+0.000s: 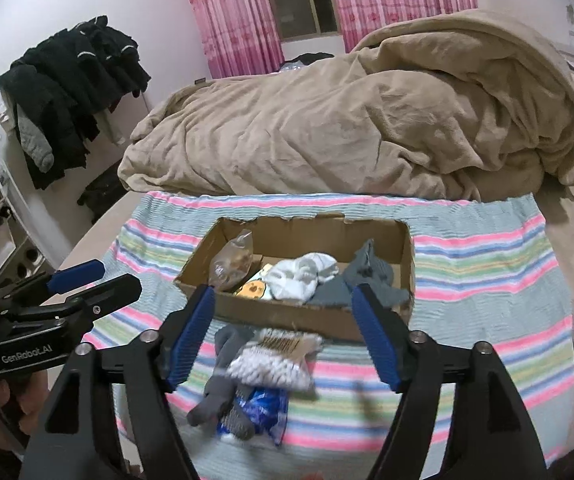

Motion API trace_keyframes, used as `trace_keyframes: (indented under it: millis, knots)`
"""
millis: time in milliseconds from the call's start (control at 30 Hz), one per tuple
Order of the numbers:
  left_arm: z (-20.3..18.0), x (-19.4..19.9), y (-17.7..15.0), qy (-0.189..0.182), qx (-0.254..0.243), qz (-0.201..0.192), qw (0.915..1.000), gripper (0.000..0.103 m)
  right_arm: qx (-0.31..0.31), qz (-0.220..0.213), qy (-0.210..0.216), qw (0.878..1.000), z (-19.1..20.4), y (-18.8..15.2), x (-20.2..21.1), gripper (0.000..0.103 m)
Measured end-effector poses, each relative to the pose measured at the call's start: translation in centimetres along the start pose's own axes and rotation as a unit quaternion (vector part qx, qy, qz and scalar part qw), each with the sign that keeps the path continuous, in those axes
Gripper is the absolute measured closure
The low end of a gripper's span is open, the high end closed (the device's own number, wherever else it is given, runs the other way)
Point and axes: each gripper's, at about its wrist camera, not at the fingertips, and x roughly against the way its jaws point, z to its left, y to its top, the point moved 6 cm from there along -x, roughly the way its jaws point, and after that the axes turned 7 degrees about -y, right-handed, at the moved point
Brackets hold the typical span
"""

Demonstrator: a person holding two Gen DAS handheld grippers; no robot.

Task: Organize objects
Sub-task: 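Grasp the grey glove with the left tool while the right tool grasps the cotton swab bag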

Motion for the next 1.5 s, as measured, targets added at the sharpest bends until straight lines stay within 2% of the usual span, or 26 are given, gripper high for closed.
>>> trace_keyframes:
  millis: [100, 367, 767, 1133, 1200, 1267, 1333, 1400, 1433, 1500]
  knots:
    - [-0.5, 0.7, -0.7, -0.008, -0.003, -0.001, 1.0000, 0.026, -0.007, -0.001, 0.004, 1.000, -0.2, -0.7, 1.0, 0.018]
    - [-1.3, 1.0, -3.2, -0.012, -0.002, 0.012, 0.9999, 0.026, -0.011, 0.000, 0.002, 1.000, -0.4, -2.5, 2.3, 0.018]
    - [-2.4, -3.5, -7.2, -0.027, -0.005, 0.067, 0.9974, 0.026, -0.014, 0.034, 0.005, 0.999, -0.8, -5.2, -0.4, 0.018]
    - [-2.8, -9.1, -9.3, -0.030, -0.015, 0.102, 0.9942, 0.026, -0.019, 0.056, 0.000, 0.998, -2.1, -6.2, -2.7, 0.018]
    - [-2.5, -9.9, -9.5, -0.031, -0.012, 0.104, 0.9941, 0.029, -0.019, 0.060, 0.002, 0.998, -2.2, -6.3, -3.2, 0.018]
    - [-2.0, -10.4, -9.6, -0.031, -0.009, 0.103, 0.9941, 0.050, -0.019, 0.064, 0.004, 0.998, -2.1, -6.4, -3.6, 0.018]
    - [-1.5, -10.6, -9.7, -0.043, 0.001, 0.104, 0.9936, 0.061, -0.020, 0.070, 0.006, 0.997, -2.0, -6.5, -4.2, 0.018]
    - [-1.1, -10.6, -9.7, -0.045, 0.001, 0.100, 0.9940, 0.065, -0.020, 0.075, 0.008, 0.997, -1.7, -6.6, -4.8, 0.018]
    - [-0.8, -10.5, -9.7, -0.043, -0.001, 0.095, 0.9945, 0.073, -0.020, 0.079, 0.009, 0.997, -1.6, -6.6, -5.1, 0.018]
    - [-0.3, -10.4, -9.6, -0.042, 0.001, 0.091, 0.9950, 0.074, -0.021, 0.084, 0.012, 0.996, -1.1, -6.7, -5.7, 0.018]
